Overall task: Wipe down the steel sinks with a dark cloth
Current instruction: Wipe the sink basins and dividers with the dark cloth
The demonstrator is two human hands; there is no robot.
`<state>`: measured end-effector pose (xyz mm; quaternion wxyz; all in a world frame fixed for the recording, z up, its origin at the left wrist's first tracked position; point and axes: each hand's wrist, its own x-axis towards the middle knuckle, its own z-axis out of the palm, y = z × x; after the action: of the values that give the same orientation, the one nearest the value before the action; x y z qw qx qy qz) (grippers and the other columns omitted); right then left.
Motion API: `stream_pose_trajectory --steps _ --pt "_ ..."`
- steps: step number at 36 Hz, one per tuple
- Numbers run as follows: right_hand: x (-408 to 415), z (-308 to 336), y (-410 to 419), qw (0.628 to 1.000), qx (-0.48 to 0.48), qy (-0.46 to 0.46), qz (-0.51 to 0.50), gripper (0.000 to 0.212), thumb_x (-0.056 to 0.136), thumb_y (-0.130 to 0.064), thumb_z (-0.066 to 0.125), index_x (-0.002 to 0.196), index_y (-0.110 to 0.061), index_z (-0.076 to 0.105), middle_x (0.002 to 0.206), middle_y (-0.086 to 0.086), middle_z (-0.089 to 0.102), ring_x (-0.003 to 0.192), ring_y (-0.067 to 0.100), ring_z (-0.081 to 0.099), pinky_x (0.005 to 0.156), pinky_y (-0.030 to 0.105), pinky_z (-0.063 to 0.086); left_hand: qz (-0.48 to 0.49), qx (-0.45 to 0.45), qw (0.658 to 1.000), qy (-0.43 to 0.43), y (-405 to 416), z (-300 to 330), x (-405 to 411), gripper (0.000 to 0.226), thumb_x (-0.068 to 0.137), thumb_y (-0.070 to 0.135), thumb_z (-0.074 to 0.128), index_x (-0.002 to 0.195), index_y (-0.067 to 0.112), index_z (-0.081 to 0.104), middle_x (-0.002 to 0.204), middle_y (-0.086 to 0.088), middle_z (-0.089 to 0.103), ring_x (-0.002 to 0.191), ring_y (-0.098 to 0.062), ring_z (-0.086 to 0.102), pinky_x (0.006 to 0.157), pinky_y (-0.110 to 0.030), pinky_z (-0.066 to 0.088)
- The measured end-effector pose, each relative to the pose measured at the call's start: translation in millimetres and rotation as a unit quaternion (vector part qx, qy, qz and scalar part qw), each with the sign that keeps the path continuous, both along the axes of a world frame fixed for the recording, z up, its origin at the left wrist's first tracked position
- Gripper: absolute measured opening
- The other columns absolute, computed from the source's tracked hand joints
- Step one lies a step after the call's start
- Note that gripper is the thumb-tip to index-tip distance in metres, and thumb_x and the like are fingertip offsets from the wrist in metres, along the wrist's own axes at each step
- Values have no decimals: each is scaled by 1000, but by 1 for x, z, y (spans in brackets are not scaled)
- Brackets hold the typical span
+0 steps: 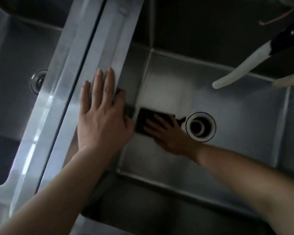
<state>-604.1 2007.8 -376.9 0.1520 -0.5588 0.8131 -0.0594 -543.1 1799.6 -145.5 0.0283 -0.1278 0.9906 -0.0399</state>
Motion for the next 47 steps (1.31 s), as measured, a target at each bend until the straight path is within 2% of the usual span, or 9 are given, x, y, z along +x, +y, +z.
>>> stream_pose_trajectory --steps 4,7,10,15,21,28,34,39,47 --pt "38 -5 70 998 33 2 57 52 107 -39 33 157 -39 18 165 -8 18 153 29 11 118 63 12 4 15 1000 -7 0 3 1 61 68 38 57 123 12 62 164 -14 12 152 -30 5 122 -50 5" --pt "17 9 81 987 65 -41 -140 55 104 -40 31 157 -38 16 164 -5 21 152 28 14 114 62 22 -1 24 1000 -3 -1 2 0 57 68 39 55 117 11 64 164 -16 12 152 -32 5 121 -53 7" --pt "-34 16 49 917 74 -63 -387 61 101 -45 26 157 -36 2 167 -4 5 153 26 0 118 61 12 -5 29 1000 7 -1 -1 1 55 66 38 58 113 11 66 163 -17 13 152 -32 5 121 -53 8" --pt "-132 24 -47 869 54 -61 -488 67 101 -31 36 159 -30 1 168 1 -4 153 31 -10 120 59 -1 -13 30 999 21 -4 -6 -1 49 64 39 60 103 11 67 163 -18 13 152 -33 6 121 -54 7" --pt "-133 32 -147 889 26 -130 -438 72 98 -29 44 159 -28 7 168 -3 -1 153 28 -10 120 58 -2 -12 46 998 35 -4 -7 -1 52 62 38 60 104 8 68 162 -17 17 151 -34 10 121 -54 9" --pt "-2 18 -117 923 19 -139 -358 70 101 -37 43 159 -30 5 167 -5 0 153 25 -8 119 55 -4 -9 39 999 11 -6 -3 -1 49 78 50 52 113 20 69 165 -14 6 152 -30 -2 122 -51 1" --pt "103 23 -49 990 -6 -98 -101 58 93 -13 59 148 -22 46 156 5 40 144 42 31 109 70 27 -4 13 1000 -5 -5 -6 -2 35 75 40 56 97 16 70 165 -12 -1 152 -30 -6 122 -50 -3" --pt "112 28 -27 986 97 -93 98 55 102 -27 20 157 -35 16 166 -7 7 153 32 -4 117 58 -10 -6 -12 1000 3 -4 -6 -1 28 78 38 55 88 16 70 165 -12 0 152 -31 -4 122 -50 -1" --pt "98 57 17 956 192 -84 207 65 105 -23 33 157 -38 -3 166 -13 -10 152 24 -17 121 57 -2 1 -19 1000 1 -1 -2 5 37 82 42 49 97 18 73 165 -11 1 152 -29 -2 123 -48 0"
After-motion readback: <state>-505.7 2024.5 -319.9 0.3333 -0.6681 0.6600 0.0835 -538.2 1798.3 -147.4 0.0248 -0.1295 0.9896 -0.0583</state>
